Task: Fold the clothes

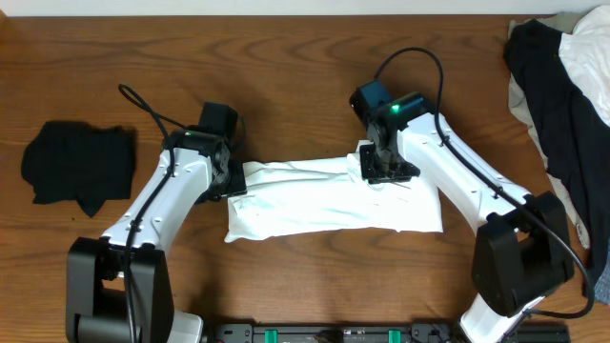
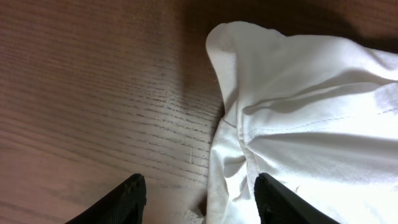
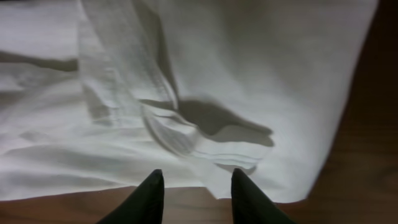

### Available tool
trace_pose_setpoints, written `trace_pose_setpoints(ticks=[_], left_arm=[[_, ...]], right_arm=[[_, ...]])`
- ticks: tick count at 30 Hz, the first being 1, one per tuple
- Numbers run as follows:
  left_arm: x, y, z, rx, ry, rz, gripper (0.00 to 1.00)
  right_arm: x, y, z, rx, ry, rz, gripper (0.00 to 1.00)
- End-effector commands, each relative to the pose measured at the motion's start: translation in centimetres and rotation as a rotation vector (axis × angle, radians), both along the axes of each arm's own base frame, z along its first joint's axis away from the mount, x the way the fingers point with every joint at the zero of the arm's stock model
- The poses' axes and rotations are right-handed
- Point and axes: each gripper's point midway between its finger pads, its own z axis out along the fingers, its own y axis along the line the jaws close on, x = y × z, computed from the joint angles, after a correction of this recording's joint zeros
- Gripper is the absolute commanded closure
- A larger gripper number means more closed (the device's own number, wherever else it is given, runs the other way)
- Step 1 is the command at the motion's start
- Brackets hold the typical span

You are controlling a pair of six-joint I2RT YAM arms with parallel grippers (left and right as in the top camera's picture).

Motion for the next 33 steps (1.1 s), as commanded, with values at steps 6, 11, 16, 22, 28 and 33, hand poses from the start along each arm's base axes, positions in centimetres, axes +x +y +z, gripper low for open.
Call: trace_pose_setpoints(ticks=[6,11,16,22,28,33], left_arm=[[0.0,0.0,0.1,-0.001,-0.003,0.01,0.42],[0.0,0.0,0.1,-0.001,-0.002,0.01,0.42],[0.0,0.0,0.1,-0.001,-0.002,0.01,0.42],[0.0,0.0,0.1,-0.001,-0.002,0.01,0.41],[0.0,0.0,0.1,-0.001,-0.002,0.01,0.41],[0.0,0.0,0.1,-0.001,-0.002,0.01,0.41]], right_arm=[[-1.6,-2.6,-1.4,-0.087,0.069,-0.023,0.59],[-3.0,-2.9,-3.3,-0.085,0.107,-0.024,0.58],[-3.5,-3.2,-5.3,-0.083,0.104,-0.024,0.56],[-3.6,-3.1,-6.7,-0.069,0.084,-0.025,0.58],[-3.1,-2.3,-6.9,-0.028,0.07,-0.008,0.92],[-3.4,-0.4,-7.0,0.043,0.085,0.118,0.95]])
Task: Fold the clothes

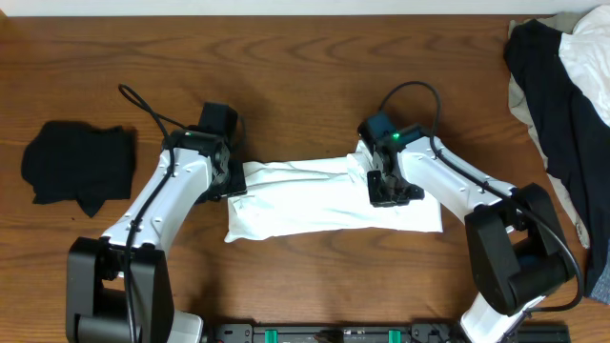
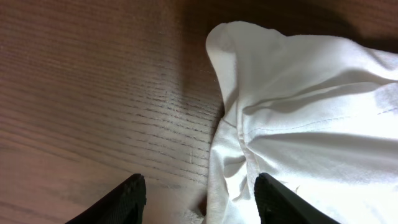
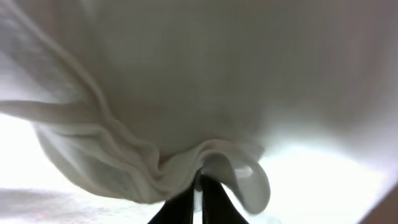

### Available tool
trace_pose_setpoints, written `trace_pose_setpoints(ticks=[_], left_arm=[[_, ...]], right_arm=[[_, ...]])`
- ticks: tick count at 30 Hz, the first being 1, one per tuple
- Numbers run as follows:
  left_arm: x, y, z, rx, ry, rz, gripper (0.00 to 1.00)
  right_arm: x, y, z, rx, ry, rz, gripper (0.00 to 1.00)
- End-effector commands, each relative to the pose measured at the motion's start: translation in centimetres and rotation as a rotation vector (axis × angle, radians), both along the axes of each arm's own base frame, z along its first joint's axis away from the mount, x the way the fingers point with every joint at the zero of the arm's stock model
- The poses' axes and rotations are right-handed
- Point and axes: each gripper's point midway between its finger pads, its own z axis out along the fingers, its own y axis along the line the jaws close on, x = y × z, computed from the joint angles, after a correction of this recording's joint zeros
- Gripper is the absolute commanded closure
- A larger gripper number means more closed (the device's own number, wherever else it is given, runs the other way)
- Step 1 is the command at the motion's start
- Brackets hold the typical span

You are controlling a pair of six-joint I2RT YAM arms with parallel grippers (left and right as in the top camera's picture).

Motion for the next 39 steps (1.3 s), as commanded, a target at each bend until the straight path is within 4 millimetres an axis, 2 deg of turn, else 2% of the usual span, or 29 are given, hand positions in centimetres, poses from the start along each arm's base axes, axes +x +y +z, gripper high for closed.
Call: trace_pose_setpoints(ticks=[1,6,9,11,14,15,17,19,23,29,33,36,39], left_arm=[[0.0,0.0,0.1,-0.001,-0.003,0.01,0.41],[0.0,0.0,0.1,-0.001,-0.003,0.01,0.41],[0.0,0.0,0.1,-0.001,-0.003,0.01,0.41],[0.0,0.0,0.1,-0.001,-0.003,0.01,0.41],[0.0,0.0,0.1,-0.001,-0.003,0.01,0.41],[0.0,0.0,0.1,-0.001,-0.003,0.01,0.41],[0.0,0.0,0.1,-0.001,-0.003,0.01,0.41],[0.0,0.0,0.1,-0.001,-0.003,0.01,0.41],[0.0,0.0,0.1,-0.001,-0.003,0.01,0.41],[0.0,0.0,0.1,-0.001,-0.002,0.01,0.41],[0.0,0.0,0.1,-0.001,-0.003,0.01,0.41],[0.0,0.0,0.1,-0.001,-0.003,0.01,0.41],[0.0,0.0,0.1,-0.001,-0.002,0.01,0.41]], right_arm=[[-0.7,2.0,-0.4,0.08,0.037,0.132,0.96],[-1.8,5.8,-0.2,0.219,0.053,0.363,0.94],[-2.9,7.8,-0.1,0.283,0.071,0.492,0.88],[-3.6,8.6,0.0,0.305,0.08,0.547,0.85],[-4.2,9.3,0.0,0.305,0.083,0.59,0.72],[-4.3,9.4,0.0,0.305,0.084,0.606,0.72],[-4.2,9.4,0.0,0.298,0.078,0.622,0.73],[-4.0,9.1,0.0,0.281,0.069,0.622,0.85],[-3.0,9.5,1.0,0.288,0.021,0.607,0.84],[0.0,10.0,5.8,0.268,-0.17,0.615,0.83],[2.1,7.9,8.2,0.186,-0.289,0.479,0.81],[2.6,6.6,8.3,0.175,-0.288,0.402,0.81],[2.3,5.9,7.3,0.166,-0.25,0.37,0.81]])
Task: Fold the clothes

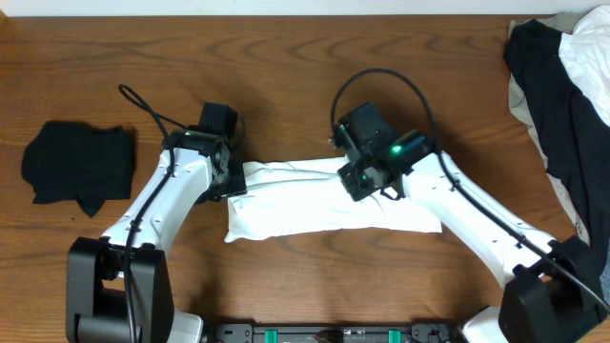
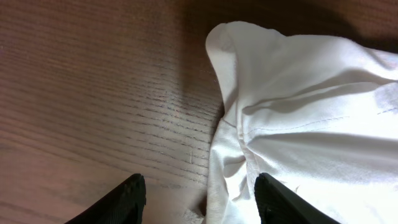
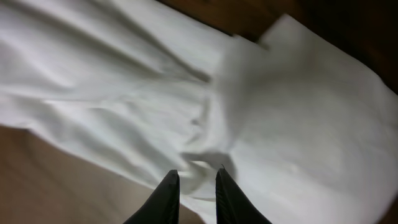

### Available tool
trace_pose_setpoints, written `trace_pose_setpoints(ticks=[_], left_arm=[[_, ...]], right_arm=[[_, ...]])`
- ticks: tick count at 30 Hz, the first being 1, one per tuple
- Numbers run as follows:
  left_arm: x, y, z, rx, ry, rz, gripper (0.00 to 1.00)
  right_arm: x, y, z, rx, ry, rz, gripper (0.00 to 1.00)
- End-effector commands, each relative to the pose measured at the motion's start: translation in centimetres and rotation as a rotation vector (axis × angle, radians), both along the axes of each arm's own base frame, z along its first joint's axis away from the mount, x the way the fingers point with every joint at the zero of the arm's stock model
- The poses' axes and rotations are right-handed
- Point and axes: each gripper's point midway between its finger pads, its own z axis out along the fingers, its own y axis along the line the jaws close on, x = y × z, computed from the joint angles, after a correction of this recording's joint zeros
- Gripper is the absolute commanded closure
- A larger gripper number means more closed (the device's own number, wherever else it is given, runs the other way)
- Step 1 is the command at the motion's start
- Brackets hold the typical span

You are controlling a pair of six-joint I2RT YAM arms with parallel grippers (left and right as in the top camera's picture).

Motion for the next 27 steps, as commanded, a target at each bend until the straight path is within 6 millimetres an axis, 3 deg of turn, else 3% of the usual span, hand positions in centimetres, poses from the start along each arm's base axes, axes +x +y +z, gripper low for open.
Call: trace_pose_setpoints(ticks=[1,9,16,27], left_arm=[[0.0,0.0,0.1,-0.001,-0.002,0.01,0.41],[0.0,0.0,0.1,-0.001,-0.002,0.01,0.41],[0.0,0.0,0.1,-0.001,-0.002,0.01,0.41],[0.0,0.0,0.1,-0.001,-0.002,0.01,0.41]], right_arm=[[0.1,-1.8,-1.5,-0.05,0.04,-0.099,0.81],[-1.6,-2.7,-5.5,-0.114,0.156,-0.152,0.81],[-3.0,-2.1,-7.9,-0.101,0.262,-0.137,0.81],[-4.9,0.7,-7.7,0.046,0.364,-0.001,0.76]])
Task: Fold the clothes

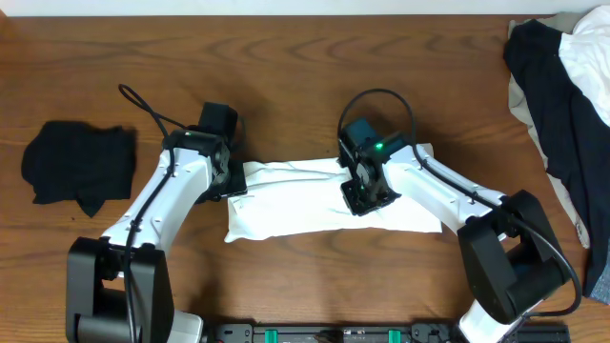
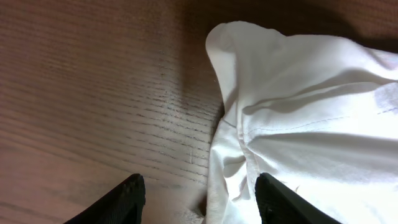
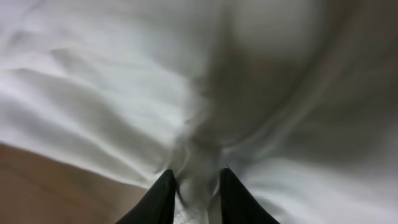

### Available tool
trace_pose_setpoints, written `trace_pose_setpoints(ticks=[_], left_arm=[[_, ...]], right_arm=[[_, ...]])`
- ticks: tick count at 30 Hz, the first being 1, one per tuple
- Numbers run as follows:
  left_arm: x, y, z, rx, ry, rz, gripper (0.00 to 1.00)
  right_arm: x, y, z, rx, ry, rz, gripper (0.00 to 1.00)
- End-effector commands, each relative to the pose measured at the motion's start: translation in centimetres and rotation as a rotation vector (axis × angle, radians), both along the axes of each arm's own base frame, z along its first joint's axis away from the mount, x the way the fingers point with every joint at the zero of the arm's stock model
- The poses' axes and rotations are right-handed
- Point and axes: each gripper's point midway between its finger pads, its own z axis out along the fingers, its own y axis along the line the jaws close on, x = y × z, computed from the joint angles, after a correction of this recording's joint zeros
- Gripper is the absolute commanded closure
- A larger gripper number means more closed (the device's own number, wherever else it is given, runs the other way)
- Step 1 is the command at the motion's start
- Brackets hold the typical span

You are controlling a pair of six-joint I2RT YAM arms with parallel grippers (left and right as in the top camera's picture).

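Observation:
A white garment (image 1: 305, 205) lies as a long crumpled band across the middle of the wooden table (image 1: 286, 67). At its left end my left gripper (image 1: 232, 181) hangs low and open; in the left wrist view the garment's edge (image 2: 298, 118) runs between the left gripper's (image 2: 199, 199) fingers. My right gripper (image 1: 362, 198) is pressed down on the garment's middle. In the right wrist view a raised ridge of white cloth (image 3: 199, 155) sits between the fingers of the right gripper (image 3: 196, 193), which stand partly apart.
A folded black garment (image 1: 76, 167) lies at the far left of the table. A pile of dark and light clothes (image 1: 562, 105) fills the right edge. Cables loop above both arms.
My right gripper has come down from above the garment onto its middle, and a ridge of cloth now sits between its fingers. The left arm has not moved.
My right gripper stood open over the garment's upper right part, then was shut on a fold of it there. Later it hung higher and further left, parted, above the cloth. Now it sits on the garment's middle. The left gripper stayed open at the left end throughout.

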Motion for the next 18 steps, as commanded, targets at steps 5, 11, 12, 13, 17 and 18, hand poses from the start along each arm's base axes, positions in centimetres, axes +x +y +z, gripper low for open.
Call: trace_pose_setpoints(ticks=[5,11,12,13,17,18], left_arm=[[0.0,0.0,0.1,-0.001,-0.002,0.01,0.41],[0.0,0.0,0.1,-0.001,-0.002,0.01,0.41],[0.0,0.0,0.1,-0.001,-0.004,0.01,0.41],[0.1,0.0,0.1,-0.002,-0.007,0.009,0.41],[0.9,-1.8,0.2,-0.097,-0.033,-0.039,0.33],[1.2,-2.5,0.3,-0.134,-0.042,-0.062,0.31]], right_arm=[[-1.8,2.6,0.5,0.169,0.081,0.129,0.75],[-0.6,1.7,1.4,0.115,0.016,0.116,0.76],[-0.1,1.4,2.0,0.094,-0.017,0.106,0.76],[0.5,1.0,2.8,0.075,-0.053,0.094,0.75],[2.6,-0.1,6.6,0.036,-0.216,0.04,0.73],[2.9,-0.3,7.4,0.036,-0.25,0.025,0.71]])
